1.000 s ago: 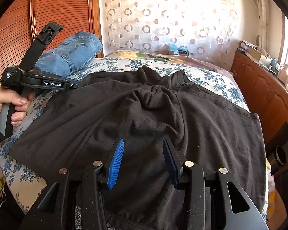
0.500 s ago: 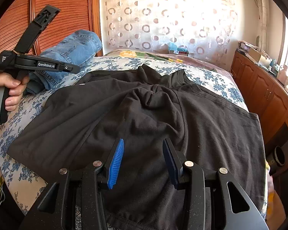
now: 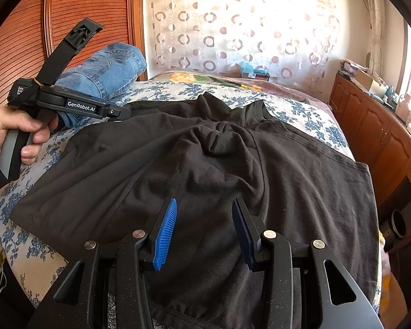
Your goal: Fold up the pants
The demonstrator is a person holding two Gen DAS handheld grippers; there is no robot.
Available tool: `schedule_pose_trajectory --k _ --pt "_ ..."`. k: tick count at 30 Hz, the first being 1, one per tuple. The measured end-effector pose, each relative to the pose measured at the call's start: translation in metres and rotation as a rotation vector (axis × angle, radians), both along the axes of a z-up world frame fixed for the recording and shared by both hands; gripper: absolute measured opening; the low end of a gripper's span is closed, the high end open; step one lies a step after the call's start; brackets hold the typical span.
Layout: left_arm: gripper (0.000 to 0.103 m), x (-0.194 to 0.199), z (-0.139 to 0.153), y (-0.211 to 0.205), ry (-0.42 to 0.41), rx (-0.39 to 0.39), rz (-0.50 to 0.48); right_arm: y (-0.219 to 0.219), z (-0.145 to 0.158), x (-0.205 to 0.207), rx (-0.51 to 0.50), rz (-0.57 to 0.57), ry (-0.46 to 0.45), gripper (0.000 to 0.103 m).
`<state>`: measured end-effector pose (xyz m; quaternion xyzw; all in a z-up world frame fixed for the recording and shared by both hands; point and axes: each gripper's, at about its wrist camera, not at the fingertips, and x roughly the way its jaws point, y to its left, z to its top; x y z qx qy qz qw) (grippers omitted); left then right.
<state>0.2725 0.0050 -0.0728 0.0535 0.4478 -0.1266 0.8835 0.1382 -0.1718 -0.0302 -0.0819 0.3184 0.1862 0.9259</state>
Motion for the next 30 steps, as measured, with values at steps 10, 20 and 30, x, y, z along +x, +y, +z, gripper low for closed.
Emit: schedule_pose_trajectory --k 10,20,30 --pt "0.006 -0.003 -0.008 -0.002 0.047 0.016 -0.026 0.0 0.0 0.0 0.001 0.0 -0.001 0.044" --pt "0.003 -0.001 0.03 0.012 -0.082 -0.01 0.018 0.001 -0.001 0.0 -0.005 0.007 0.006 0.044" --pt "0.003 0.028 0.042 0.045 -0.101 -0.004 0.089 0.002 -0.001 0.003 -0.017 0.018 0.02 0.044"
